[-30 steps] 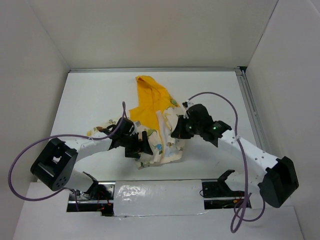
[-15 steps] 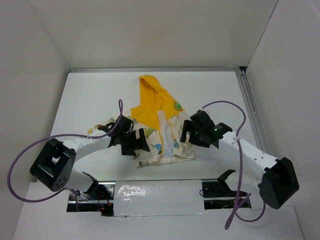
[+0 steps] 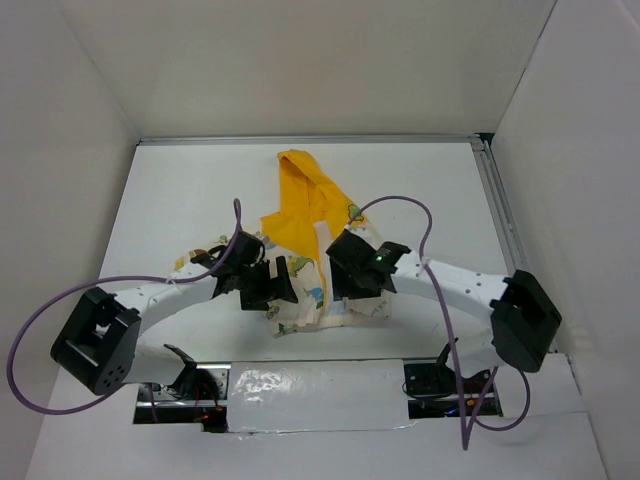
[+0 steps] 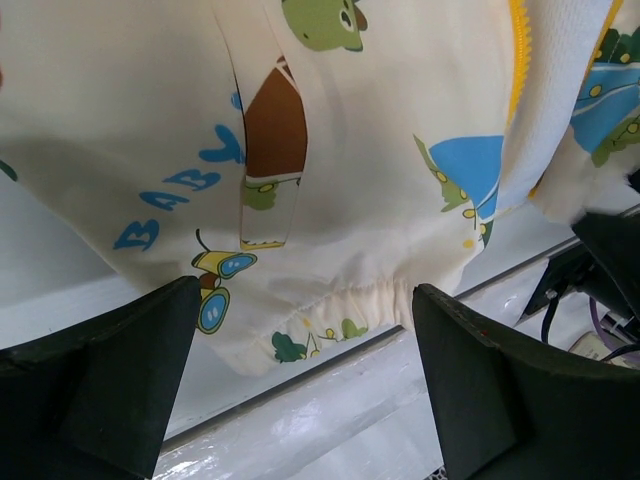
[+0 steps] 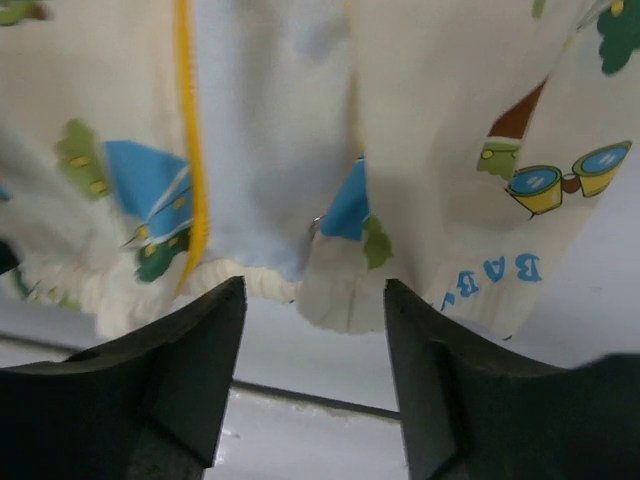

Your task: Zip up the jacket

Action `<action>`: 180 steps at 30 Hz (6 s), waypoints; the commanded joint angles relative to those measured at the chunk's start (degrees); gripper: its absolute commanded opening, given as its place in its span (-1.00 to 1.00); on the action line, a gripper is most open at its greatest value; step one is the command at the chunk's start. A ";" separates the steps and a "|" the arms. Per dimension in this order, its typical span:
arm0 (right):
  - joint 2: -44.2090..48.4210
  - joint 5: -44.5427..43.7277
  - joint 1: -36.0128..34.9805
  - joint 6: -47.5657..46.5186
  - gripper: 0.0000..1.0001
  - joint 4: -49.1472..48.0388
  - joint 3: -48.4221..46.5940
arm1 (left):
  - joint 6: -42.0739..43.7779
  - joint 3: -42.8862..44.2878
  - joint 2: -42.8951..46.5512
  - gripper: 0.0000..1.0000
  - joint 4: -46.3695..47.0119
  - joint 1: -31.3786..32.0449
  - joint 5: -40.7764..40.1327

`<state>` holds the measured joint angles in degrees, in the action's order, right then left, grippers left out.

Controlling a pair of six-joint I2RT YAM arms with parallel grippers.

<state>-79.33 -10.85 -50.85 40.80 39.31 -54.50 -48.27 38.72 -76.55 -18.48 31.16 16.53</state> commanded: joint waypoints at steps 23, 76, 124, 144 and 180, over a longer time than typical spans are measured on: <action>8.42 35.89 7.51 -8.10 -1.00 -27.76 15.18 | -0.42 -1.02 2.64 0.99 0.64 1.10 0.69; 13.59 9.28 -0.73 4.99 0.45 -10.57 17.77 | -0.95 1.71 3.87 0.98 -2.97 5.32 -2.47; 20.00 10.59 2.77 2.36 -1.00 -15.93 21.19 | 6.26 16.48 -14.32 0.14 -14.30 24.04 -7.31; 22.20 15.33 5.93 -1.51 -1.00 -23.30 20.23 | 7.31 21.83 -8.10 -1.00 -11.93 21.41 -8.71; 32.05 35.46 15.78 -8.45 -1.00 -70.41 26.73 | 7.22 10.76 17.05 -1.00 24.02 3.56 17.30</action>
<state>-47.09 23.18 -35.83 31.94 -22.79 -28.27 -40.32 49.32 -62.08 -1.63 35.33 30.02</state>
